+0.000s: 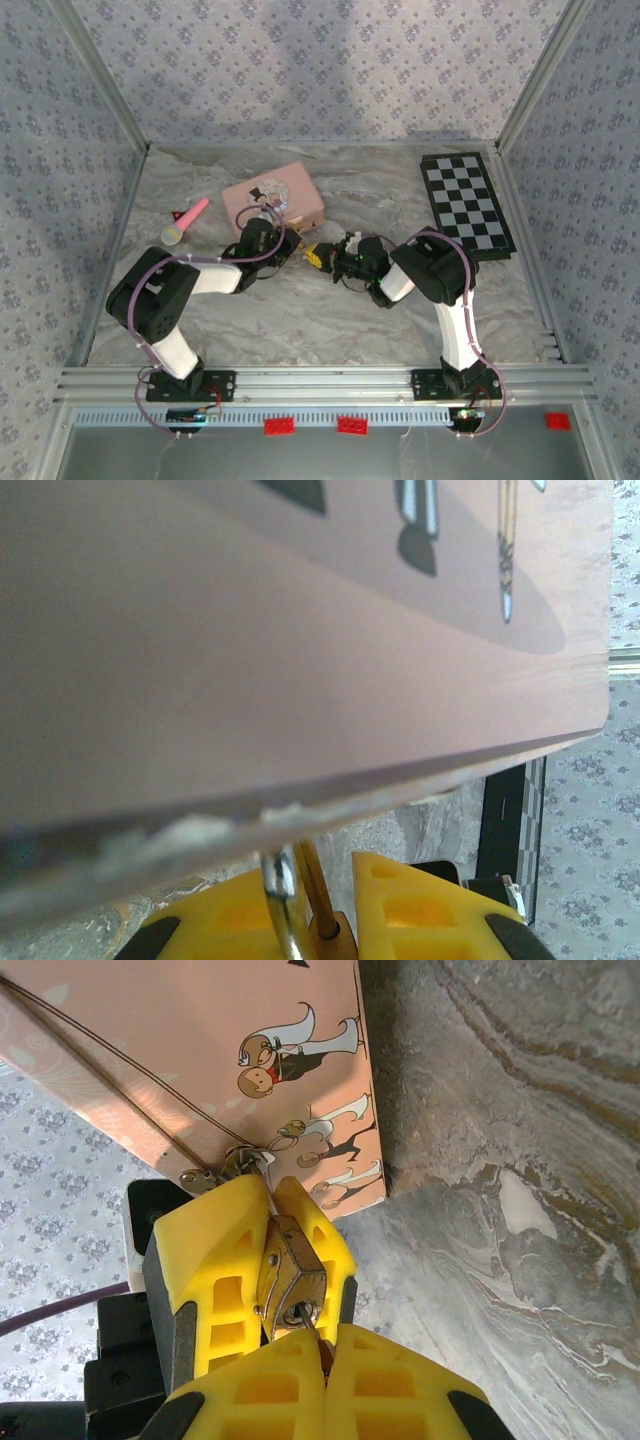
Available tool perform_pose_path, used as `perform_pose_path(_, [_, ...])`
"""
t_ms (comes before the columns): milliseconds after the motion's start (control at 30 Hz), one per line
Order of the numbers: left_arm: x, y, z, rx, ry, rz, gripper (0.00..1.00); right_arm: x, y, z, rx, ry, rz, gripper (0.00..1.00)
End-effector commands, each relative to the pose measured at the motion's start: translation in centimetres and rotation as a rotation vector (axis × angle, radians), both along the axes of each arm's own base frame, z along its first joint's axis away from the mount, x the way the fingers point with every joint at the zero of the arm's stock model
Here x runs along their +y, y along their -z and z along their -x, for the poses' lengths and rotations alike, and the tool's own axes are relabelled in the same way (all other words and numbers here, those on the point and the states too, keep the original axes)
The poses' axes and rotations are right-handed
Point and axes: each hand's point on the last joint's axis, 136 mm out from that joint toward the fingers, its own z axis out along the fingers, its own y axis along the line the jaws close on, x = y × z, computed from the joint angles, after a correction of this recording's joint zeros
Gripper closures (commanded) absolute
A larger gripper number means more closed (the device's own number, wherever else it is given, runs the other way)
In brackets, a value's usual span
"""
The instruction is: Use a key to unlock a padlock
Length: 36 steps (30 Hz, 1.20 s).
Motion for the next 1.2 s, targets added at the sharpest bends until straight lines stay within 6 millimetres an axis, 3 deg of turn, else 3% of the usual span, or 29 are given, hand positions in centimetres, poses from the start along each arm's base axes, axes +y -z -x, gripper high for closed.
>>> perform_pose_path(0, [-3.5,-0.8,3.6,0.104,0.132,0.146,1.0,0.1,-3.1,-1.3,-0.066,0.021,-0.057,1.0])
perform_pose_path(500, [-4.7,-1.3,4.3,0.11,0.151,0.155,1.0,-0.1,-3.5,-1.7,-0.093,0.027,-0.052,1.0])
perform_pose_path(667, [-2.9,-0.2,3.9,0.145,0.081,0.098,1.0,-1.3,-2.4,-1.0,-0.102,0.025,0.016,0.72])
perform_pose_path(800, [-1.6,0.2,3.0,0.163,0.027,0.075,1.0,-2.5,-0.3,0.2,-0.084,0.007,0.116,0.59])
perform_pose_path(1167, [-0.1,0.9,2.3,0.212,-0.017,0.021,1.0,-2.8,2.3,2.3,-0.171,-0.102,0.26,0.63])
